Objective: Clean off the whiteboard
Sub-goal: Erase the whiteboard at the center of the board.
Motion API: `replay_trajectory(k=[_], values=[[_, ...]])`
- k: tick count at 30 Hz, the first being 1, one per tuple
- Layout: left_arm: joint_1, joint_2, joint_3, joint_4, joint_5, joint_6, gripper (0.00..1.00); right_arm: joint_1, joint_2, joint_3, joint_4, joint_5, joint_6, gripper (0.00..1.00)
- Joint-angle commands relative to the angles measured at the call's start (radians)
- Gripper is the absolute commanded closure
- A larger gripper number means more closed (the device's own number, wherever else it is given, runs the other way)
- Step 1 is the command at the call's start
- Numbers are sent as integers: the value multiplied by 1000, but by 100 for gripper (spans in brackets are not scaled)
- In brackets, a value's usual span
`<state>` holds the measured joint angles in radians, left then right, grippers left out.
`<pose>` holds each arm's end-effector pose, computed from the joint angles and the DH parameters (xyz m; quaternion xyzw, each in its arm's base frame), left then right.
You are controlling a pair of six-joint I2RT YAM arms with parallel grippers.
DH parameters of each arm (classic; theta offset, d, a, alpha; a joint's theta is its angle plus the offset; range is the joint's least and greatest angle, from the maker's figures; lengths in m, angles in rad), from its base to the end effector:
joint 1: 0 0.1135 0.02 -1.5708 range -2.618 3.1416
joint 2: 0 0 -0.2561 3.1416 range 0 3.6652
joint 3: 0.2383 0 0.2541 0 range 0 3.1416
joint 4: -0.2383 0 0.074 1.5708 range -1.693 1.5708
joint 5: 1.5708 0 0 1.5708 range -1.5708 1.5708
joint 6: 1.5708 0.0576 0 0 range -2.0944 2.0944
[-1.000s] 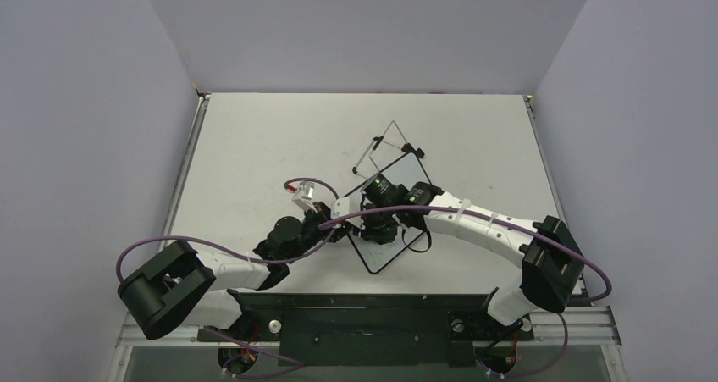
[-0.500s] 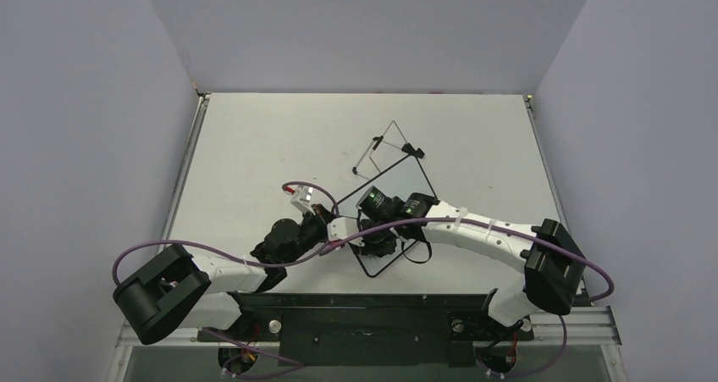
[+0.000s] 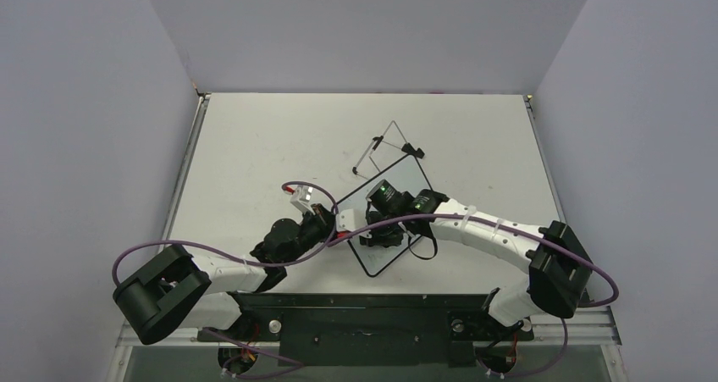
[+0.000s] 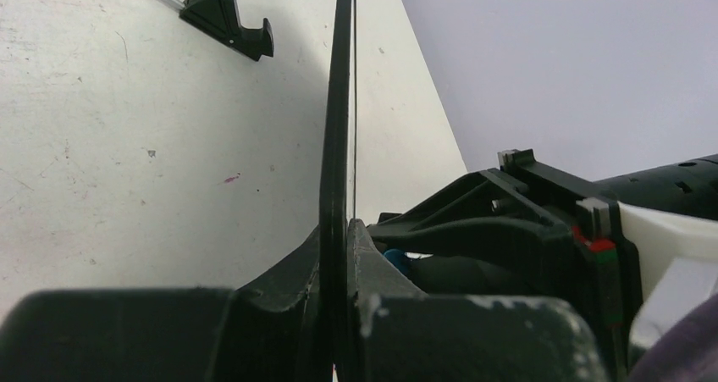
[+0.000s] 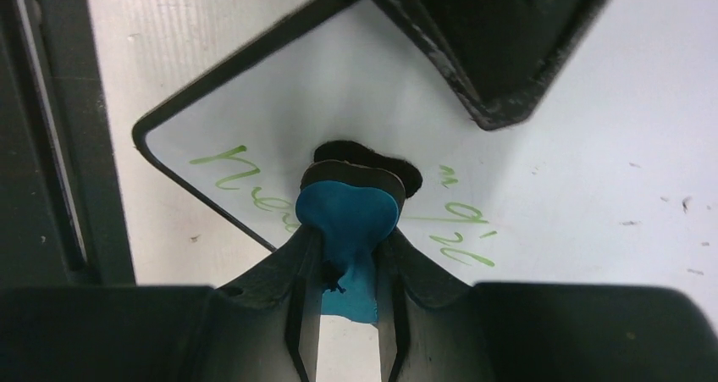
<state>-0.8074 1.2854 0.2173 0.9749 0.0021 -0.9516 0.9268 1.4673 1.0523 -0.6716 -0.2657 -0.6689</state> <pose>0.1731 -0.1810 0.1595 -0.0525 0.7374 -0.5193 0.4287 0.1704 0.2522 0.2089 -0.7110 0.6492 0.1581 0.2191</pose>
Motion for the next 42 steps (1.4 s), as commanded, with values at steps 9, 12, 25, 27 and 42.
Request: replay_trajectory(k=[9,12,25,27,42], values=[[-9,-36,14,138,40,-45,100,16,-14,29,169,190,167,100],[-9,-34,14,138,41,-44,100,-25,-17,4,167,203,160,100],[-6,-71,-6,126,37,-28,100,49,-22,32,23,-99,31,100],[-6,-73,-7,126,38,-29,100,40,-30,27,99,-36,111,100],[-3,-116,-7,79,29,-27,100,-4,-33,20,-94,-141,-113,100]])
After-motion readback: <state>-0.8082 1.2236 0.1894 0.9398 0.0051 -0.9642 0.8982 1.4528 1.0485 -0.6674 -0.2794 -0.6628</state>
